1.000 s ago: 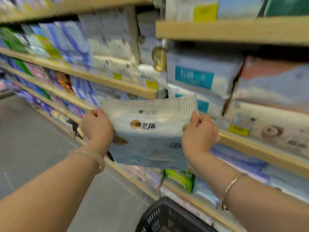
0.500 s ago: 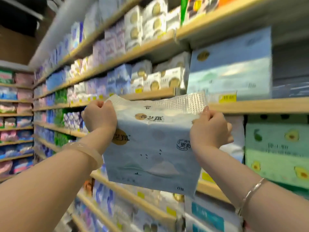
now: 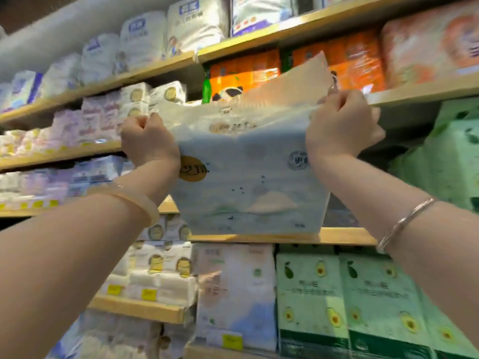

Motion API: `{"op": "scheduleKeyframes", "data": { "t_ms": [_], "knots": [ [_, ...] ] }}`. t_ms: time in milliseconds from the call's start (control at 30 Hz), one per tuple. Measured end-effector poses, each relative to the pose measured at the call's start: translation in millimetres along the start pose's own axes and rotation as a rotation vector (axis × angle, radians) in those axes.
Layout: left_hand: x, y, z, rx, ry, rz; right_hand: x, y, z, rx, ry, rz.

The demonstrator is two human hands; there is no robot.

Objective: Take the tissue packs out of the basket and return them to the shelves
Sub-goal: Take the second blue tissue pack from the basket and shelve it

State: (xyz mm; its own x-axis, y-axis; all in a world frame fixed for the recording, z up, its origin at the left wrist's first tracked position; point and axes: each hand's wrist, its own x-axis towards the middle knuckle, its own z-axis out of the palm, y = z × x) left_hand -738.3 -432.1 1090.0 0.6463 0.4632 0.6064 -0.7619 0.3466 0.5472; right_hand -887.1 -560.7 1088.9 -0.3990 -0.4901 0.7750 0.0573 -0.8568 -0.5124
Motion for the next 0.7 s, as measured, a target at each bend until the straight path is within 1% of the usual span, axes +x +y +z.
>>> {"op": "scheduleKeyframes", "data": {
  "t_ms": [100, 367, 533, 700],
  "knots": [
    [-22, 12, 29, -0.116, -0.022, -0.029, 33, 5, -19, -0.025, 0.076, -0.085],
    [-73, 31, 112, -0.344, -0.035, -0.104, 108, 36, -58, -0.086, 0.168, -0.215],
    [-107, 24, 156, -0.363, -0.026, -0.084, 138, 80, -64, -0.097, 0.175, -0.223],
    [-124, 9, 189, -0.291, -0.102, -0.074, 155, 120, -62, -0.115, 0.186, -0.183]
  ]
}}
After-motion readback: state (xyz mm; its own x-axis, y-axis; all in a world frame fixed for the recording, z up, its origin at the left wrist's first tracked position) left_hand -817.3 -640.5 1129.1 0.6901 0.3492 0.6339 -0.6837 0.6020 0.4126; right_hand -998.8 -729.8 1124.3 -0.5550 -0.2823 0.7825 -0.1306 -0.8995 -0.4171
